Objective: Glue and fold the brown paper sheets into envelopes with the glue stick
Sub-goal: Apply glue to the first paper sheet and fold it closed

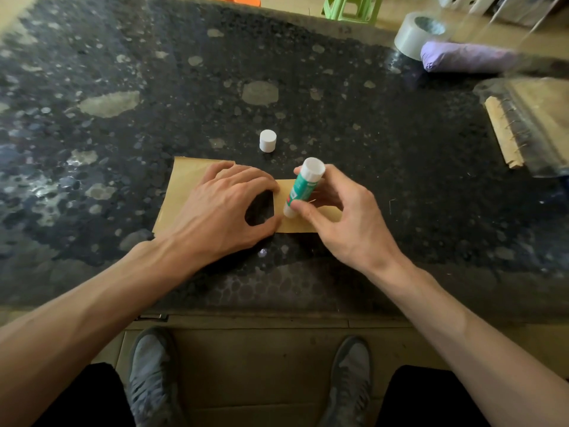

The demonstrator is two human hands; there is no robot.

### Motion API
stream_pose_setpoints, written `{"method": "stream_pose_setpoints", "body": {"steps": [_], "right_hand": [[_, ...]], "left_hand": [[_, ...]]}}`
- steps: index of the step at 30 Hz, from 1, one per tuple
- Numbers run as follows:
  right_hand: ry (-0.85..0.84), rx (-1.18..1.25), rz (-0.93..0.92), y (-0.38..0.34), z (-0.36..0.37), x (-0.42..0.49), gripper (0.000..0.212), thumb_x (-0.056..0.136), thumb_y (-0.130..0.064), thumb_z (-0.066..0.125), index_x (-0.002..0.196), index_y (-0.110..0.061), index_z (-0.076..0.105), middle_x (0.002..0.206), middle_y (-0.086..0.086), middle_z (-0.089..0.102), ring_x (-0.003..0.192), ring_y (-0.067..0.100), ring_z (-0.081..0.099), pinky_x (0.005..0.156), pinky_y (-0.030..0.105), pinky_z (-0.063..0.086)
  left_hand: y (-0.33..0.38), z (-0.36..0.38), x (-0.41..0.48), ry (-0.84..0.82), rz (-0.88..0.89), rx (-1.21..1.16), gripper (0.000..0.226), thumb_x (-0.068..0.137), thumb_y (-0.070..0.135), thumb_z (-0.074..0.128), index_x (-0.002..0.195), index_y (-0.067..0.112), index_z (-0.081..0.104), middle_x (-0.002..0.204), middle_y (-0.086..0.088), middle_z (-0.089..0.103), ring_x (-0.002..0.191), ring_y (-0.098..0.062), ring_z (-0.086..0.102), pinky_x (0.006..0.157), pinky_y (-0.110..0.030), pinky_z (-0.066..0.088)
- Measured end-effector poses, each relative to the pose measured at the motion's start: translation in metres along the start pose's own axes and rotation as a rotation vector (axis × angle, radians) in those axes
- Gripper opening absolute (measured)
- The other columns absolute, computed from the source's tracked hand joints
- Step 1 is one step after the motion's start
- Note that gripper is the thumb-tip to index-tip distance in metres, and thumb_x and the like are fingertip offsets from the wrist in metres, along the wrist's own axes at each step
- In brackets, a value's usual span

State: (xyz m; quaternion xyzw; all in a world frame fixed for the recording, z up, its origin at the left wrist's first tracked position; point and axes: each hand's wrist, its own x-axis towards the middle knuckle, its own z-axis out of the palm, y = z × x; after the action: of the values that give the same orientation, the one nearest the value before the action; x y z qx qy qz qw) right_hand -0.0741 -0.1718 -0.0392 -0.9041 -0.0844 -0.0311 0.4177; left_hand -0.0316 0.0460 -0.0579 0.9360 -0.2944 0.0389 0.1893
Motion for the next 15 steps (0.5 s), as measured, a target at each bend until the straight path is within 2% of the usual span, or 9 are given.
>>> {"method": "stream_pose_setpoints", "body": {"steps": [4,6,9,13,15], "right_hand": [[-0.053,-0.128,-0.09,-0.0026,0.0018,-0.0013,0.031,0.099,-0.03,0.072,0.125,-0.021,0.059,0.111,-0.015,0.067,0.104,-0.001,0.061,0.089,0.007,0.046],[-0.035,-0.173,-0.119,-0.003,0.0022,-0.0024,0.029,0.099,-0.029,0.073,0.122,-0.02,0.058,0.104,-0.016,0.063,0.097,-0.001,0.058,0.082,0.007,0.045],[0.007,-0.221,-0.14,-0.0036,0.0042,-0.005,0.028,0.098,-0.028,0.073,0.12,-0.017,0.058,0.101,-0.017,0.058,0.095,0.0,0.055,0.08,0.012,0.046],[0.031,-0.272,-0.139,-0.0022,0.0042,-0.0069,0.031,0.098,-0.027,0.072,0.123,-0.015,0.057,0.102,-0.018,0.053,0.098,-0.005,0.047,0.08,0.003,0.041],[0.019,-0.275,-0.137,0.0004,0.0023,-0.0073,0.031,0.099,-0.027,0.071,0.124,-0.015,0.056,0.102,-0.018,0.052,0.097,-0.005,0.048,0.079,0.003,0.042]], "left_hand": [[0.0011,-0.0007,0.0,0.005,-0.003,-0.04,0.05,0.088,0.055,0.067,0.127,0.028,0.053,0.126,0.015,0.067,0.123,-0.013,0.061,0.12,-0.04,0.031],[0.0009,-0.0003,0.0002,0.005,-0.011,-0.051,0.049,0.087,0.056,0.065,0.125,0.029,0.051,0.124,0.016,0.067,0.122,-0.013,0.061,0.12,-0.041,0.03],[0.0003,0.0006,0.0001,0.001,-0.024,-0.054,0.048,0.086,0.058,0.063,0.123,0.029,0.051,0.121,0.014,0.067,0.123,-0.013,0.06,0.121,-0.041,0.029],[-0.0006,0.0008,-0.0005,0.007,-0.022,-0.049,0.048,0.086,0.054,0.069,0.123,0.029,0.051,0.12,0.015,0.066,0.123,-0.013,0.059,0.123,-0.045,0.027],[-0.0002,0.0007,-0.0005,0.011,-0.019,-0.051,0.049,0.085,0.053,0.07,0.123,0.028,0.052,0.12,0.016,0.066,0.122,-0.013,0.059,0.123,-0.047,0.026]]}}
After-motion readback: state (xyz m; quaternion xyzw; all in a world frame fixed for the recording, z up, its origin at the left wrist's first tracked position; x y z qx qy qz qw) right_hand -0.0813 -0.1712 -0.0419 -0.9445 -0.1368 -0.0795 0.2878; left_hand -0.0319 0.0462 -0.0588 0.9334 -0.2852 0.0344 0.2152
